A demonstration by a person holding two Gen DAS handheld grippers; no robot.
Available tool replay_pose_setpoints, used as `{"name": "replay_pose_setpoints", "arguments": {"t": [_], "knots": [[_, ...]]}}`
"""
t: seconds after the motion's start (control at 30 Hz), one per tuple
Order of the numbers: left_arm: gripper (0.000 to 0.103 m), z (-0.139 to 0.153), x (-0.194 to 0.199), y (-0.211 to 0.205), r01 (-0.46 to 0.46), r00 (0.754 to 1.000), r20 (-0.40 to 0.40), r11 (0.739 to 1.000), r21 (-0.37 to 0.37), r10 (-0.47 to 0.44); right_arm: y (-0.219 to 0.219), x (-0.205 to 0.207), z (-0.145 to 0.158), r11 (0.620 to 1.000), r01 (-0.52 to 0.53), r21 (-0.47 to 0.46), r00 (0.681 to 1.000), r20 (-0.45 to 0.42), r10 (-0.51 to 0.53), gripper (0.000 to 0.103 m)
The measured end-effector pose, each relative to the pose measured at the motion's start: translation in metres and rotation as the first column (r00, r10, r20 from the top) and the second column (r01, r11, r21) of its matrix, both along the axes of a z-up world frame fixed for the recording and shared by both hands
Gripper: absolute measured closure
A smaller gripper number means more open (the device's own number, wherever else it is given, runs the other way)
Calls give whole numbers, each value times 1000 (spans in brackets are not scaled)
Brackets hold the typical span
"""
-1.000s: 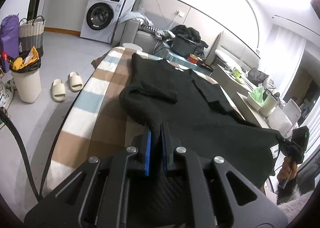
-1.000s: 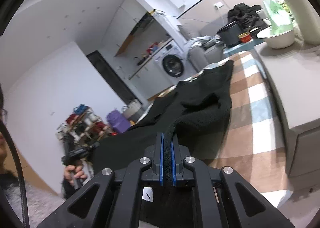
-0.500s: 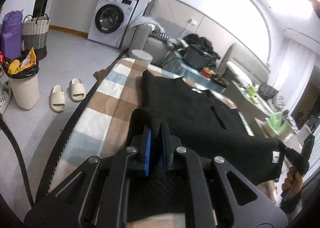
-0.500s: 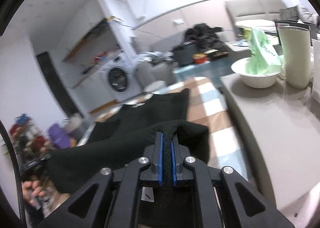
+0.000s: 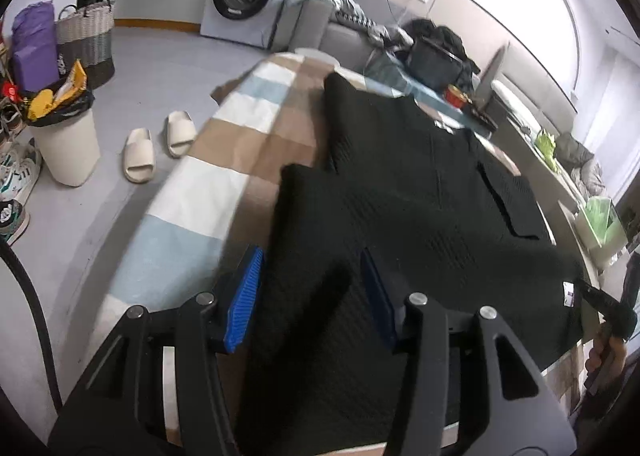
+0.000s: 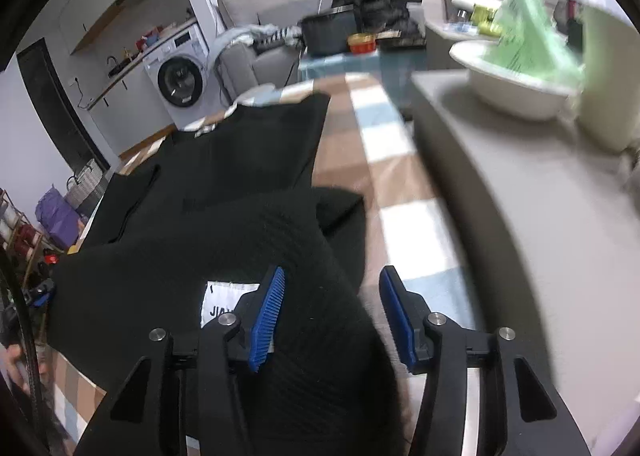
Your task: Fold small clothes
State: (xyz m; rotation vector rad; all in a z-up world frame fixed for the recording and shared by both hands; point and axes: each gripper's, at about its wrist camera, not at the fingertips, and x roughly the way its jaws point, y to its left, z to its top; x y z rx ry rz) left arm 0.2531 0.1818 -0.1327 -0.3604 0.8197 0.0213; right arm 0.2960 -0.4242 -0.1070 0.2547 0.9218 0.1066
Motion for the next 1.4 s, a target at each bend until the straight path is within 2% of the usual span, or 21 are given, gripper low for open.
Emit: {"name": "replay_pose_setpoints", "arguments": {"t": [0.1,0.27,0.33,0.37,0.43,0.47,0.57,0.77,1.03,1.17,1.3,1.4], "knots": [[55,-5,13,-5,7,1000,-24,1000,19,-6,8,14,-9,999,-41,11,998,-40,41,41],[55,-21,42,-2,13,996,-86,1000,-15,-14,21,32,-16,994,-109,-15,992,-68,107,37],[55,-23,51,-3,17,997,-80,1000,-25,-19,27,37,-18,991,-129,-41,990,-64,127,43],[55,-23,54,-4,20,997,-76,1000,-15,-21,29,37,-18,989,-140,-42,989,-61,137,55],[71,-26,61,-11,49,996,-77,999,-4,-49,36,38,-19,983,-170,-64,984,-61,166,67],[81,-27,63,-15,66,994,-83,998,2,-66,38,38,-19,980,-192,-53,980,-63,189,76],[88,-27,58,-30,106,992,-71,992,71,-101,36,33,-19,978,-203,-37,977,-72,200,81],[88,-24,22,-34,125,990,-76,990,58,-121,30,8,-16,974,-227,-18,969,-101,224,82],[87,-17,-66,-36,128,989,-74,992,20,-126,13,-70,-10,966,-259,-5,958,-129,256,79],[84,-9,-85,-35,115,992,-53,993,30,-113,3,-86,-4,970,-243,-4,965,-102,241,72],[82,0,-99,-33,94,995,-40,995,25,-93,-7,-92,8,974,-228,19,971,-70,229,70],[82,5,-109,-31,89,996,-30,996,13,-88,-11,-97,14,964,-264,22,962,-65,265,66]]}}
